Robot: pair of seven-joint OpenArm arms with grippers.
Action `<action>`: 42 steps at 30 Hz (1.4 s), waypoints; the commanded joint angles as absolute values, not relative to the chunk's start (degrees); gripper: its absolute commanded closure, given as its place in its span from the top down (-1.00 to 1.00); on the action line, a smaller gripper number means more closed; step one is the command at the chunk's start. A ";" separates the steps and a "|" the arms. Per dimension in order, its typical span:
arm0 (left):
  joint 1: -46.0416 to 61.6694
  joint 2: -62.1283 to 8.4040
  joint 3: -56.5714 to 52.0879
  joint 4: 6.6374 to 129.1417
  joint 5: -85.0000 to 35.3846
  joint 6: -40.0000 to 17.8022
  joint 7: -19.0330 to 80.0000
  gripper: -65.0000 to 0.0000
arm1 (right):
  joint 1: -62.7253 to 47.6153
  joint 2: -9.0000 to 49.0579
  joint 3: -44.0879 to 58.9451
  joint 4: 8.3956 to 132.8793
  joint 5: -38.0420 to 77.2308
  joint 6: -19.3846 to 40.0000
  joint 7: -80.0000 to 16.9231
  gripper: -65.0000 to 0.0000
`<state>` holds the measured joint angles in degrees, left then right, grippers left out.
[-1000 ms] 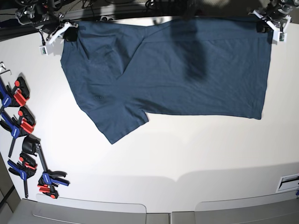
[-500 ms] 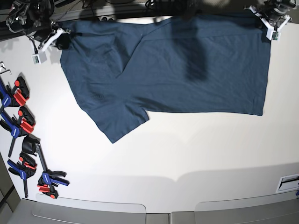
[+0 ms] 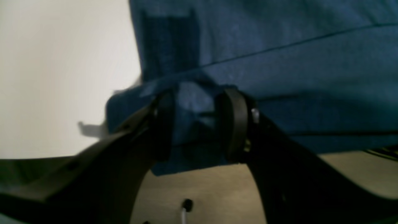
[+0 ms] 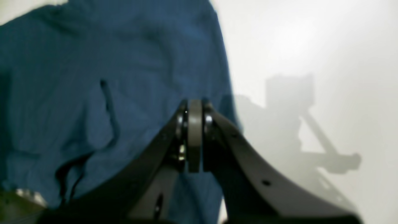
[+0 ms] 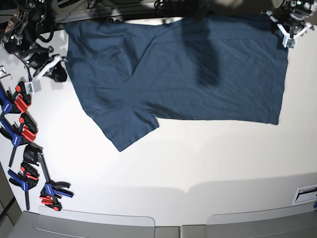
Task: Fold the T-shirt properly
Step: 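Release the shirt and raise both grippers away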
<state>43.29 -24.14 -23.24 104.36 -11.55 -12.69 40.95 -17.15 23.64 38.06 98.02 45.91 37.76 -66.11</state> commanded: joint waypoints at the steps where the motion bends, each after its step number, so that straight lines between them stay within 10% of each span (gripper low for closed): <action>1: 43.33 -24.86 -23.66 105.01 -11.35 -11.92 40.42 -0.27 | -15.84 24.73 38.57 99.02 46.94 38.09 -65.01 -1.00; 25: 42.54 -24.95 -23.64 120.97 -12.03 -10.46 38.70 -0.28 | -12.21 24.75 38.57 99.00 42.06 38.11 -63.37 -1.00; 31: 42.57 -24.93 -23.64 121.14 -12.05 -10.46 38.79 -0.28 | -12.21 24.75 38.57 99.00 31.83 35.90 -55.13 0.01; 42: 42.54 -24.91 -23.64 121.14 -12.25 -10.46 38.74 -0.28 | -11.84 24.73 38.57 98.96 31.44 35.75 -48.56 0.05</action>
